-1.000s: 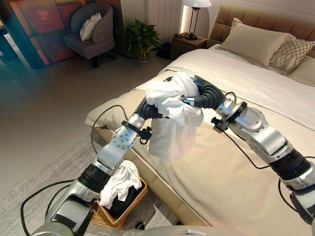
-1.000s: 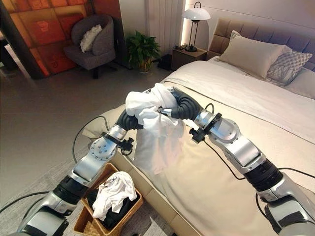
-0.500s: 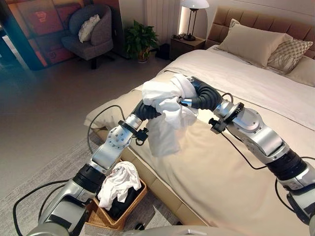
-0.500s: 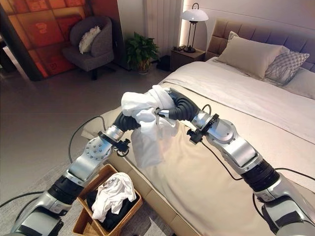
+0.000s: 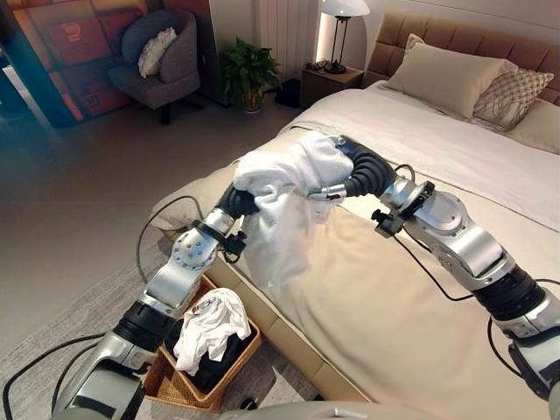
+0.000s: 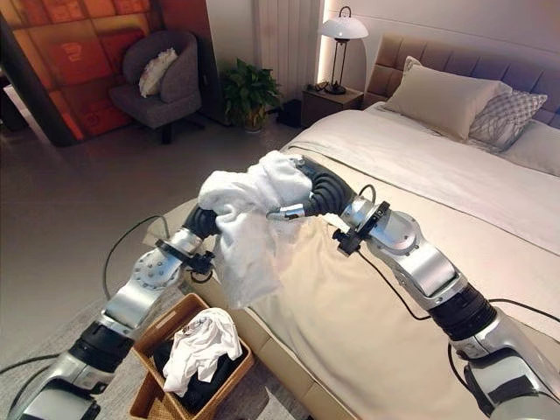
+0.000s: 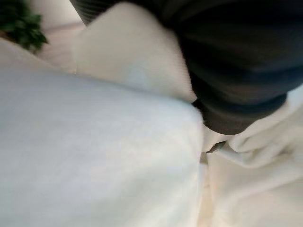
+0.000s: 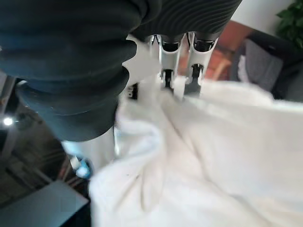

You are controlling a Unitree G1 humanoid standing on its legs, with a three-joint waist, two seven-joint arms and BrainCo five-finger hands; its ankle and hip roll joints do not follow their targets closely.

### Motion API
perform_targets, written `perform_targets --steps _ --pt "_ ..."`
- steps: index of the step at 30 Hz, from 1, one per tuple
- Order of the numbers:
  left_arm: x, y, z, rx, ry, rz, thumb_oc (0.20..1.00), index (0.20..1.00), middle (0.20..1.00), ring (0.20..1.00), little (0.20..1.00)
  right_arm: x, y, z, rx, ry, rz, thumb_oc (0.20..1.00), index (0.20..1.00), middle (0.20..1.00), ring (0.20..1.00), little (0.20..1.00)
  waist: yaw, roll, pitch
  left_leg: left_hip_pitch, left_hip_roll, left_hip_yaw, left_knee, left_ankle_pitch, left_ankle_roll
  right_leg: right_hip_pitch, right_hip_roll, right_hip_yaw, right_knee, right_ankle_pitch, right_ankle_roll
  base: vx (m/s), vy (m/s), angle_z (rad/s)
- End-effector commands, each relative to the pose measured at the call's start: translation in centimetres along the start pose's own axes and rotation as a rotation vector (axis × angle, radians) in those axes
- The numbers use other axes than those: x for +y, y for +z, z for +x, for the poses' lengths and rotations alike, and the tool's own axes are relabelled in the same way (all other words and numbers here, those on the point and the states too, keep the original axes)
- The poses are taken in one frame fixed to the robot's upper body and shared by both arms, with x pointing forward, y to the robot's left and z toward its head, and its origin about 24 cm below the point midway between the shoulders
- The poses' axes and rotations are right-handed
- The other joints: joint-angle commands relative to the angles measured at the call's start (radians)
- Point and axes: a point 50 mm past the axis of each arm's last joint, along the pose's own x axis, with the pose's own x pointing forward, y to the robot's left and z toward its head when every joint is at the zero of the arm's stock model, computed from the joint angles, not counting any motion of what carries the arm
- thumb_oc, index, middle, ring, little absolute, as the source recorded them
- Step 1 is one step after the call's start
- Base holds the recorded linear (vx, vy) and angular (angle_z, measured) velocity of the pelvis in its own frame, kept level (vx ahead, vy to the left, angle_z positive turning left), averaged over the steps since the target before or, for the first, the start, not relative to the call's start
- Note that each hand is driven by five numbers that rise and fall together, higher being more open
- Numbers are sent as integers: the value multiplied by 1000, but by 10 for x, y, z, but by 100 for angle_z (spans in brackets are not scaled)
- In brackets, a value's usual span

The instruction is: Pick up clothes into the bucket

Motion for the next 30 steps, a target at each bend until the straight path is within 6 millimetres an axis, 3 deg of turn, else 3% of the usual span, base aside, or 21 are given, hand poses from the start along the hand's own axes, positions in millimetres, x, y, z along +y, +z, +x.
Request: perform_targets --steps 1,3,4,5,8,12,16,17,18,20,21,24,25,26,30 --pt "31 3 3 -9 112 -30 200 200 200 200 200 -14 42 -1 -235 -96 -50 1000 1000 1000 1000 1000 15 -51 -50 -3 -39 -31 60 -99 23 16 -92 -21 71 -53 80 -32 2 0" --pt "45 8 -1 -35 200 -46 200 200 200 200 200 -23 34 -16 -204 -167 -35 1000 1000 1000 1000 1000 12 -49 -48 -8 -41 -32 63 -93 25 12 -95 -22 72 -47 79 0 0 0" --pt "40 35 24 -146 189 -71 200 200 200 200 200 -21 25 -18 -182 -187 -2 1000 1000 1000 1000 1000 6 -45 -47 -2 -40 -33 62 -95 24 17 -94 -22 73 -49 79 44 -17 2" --pt "43 32 20 -138 225 -42 200 200 200 200 200 -20 16 -25 -155 -224 33 1000 1000 1000 1000 1000 3 -45 -48 2 -37 -32 60 -102 23 21 -92 -22 72 -56 80 0 0 0" --pt "52 27 -5 -124 289 -36 200 200 200 200 200 -32 -4 -54 -39 -346 32 1000 1000 1000 1000 1000 2 -44 -49 4 -34 -32 59 -104 23 23 -92 -22 72 -61 78 18 -11 -3" --pt "79 24 -29 -107 428 -17 200 200 200 200 200 -38 -39 -92 99 -537 110 1000 1000 1000 1000 1000 -1 -38 -50 9 -31 -31 56 -107 21 26 -89 -21 71 -64 76 19 -6 -5" --pt "98 17 -61 -64 562 27 200 200 200 200 200 -18 -82 -140 252 -748 255 1000 1000 1000 1000 1000 -8 -30 -44 6 -31 -28 58 -111 23 19 -88 -17 74 -67 73 0 0 0" --pt "98 17 -61 -64 562 27 200 200 200 200 200 -18 -82 -140 253 -748 256 1000 1000 1000 1000 1000 -8 -30 -44 6 -31 -28 58 -111 23 19 -88 -17 74 -67 73 0 0 0" --pt "107 10 -77 -16 631 51 200 200 200 200 200 5 -113 -171 392 -863 356 1000 1000 1000 1000 1000 -14 -25 -33 0 -33 -25 64 -112 23 12 -88 -16 79 -68 71 0 0 0" --pt "113 3 -90 30 677 71 200 200 200 200 200 27 -134 -192 514 -926 416 1000 1000 1000 1000 1000 -18 -22 -28 -5 -35 -25 69 -114 23 6 -88 -12 85 -71 69 0 0 0" --pt "116 -1 -96 55 710 75 200 200 200 200 200 43 -149 -212 628 -982 442 1000 1000 1000 1000 1000 -21 -19 -21 -10 -36 -24 71 -112 23 1 -88 -12 88 -71 69 0 0 0" --pt "119 -10 -111 115 764 96 200 200 200 200 200 77 -172 -247 859 -1031 469 1000 1000 1000 1000 1000 -25 -18 -3 -27 -36 -26 82 -112 21 -12 -88 -13 97 -73 67 -22 1 4" --pt "119 -10 -111 115 764 96 200 200 200 200 200 77 -172 -247 859 -1031 469 1000 1000 1000 1000 1000 -25 -18 -3 -27 -36 -26 82 -112 21 -12 -88 -13 97 -73 67 -43 2 -2" --pt "117 -17 -119 150 788 101 200 200 200 200 200 99 -182 -269 1024 -1023 462 1000 1000 1000 1000 1000 -26 -16 14 -44 -37 -28 91 -111 20 -28 -89 -13 105 -73 67 -50 7 -3" --pt "116 -25 -125 188 826 110 200 200 200 200 200 129 -192 -296 1252 -954 428 1000 1000 1000 1000 1000 -30 -11 65 -92 -42 -30 127 -111 21 -77 -93 -5 136 -73 65 -97 22 -3"
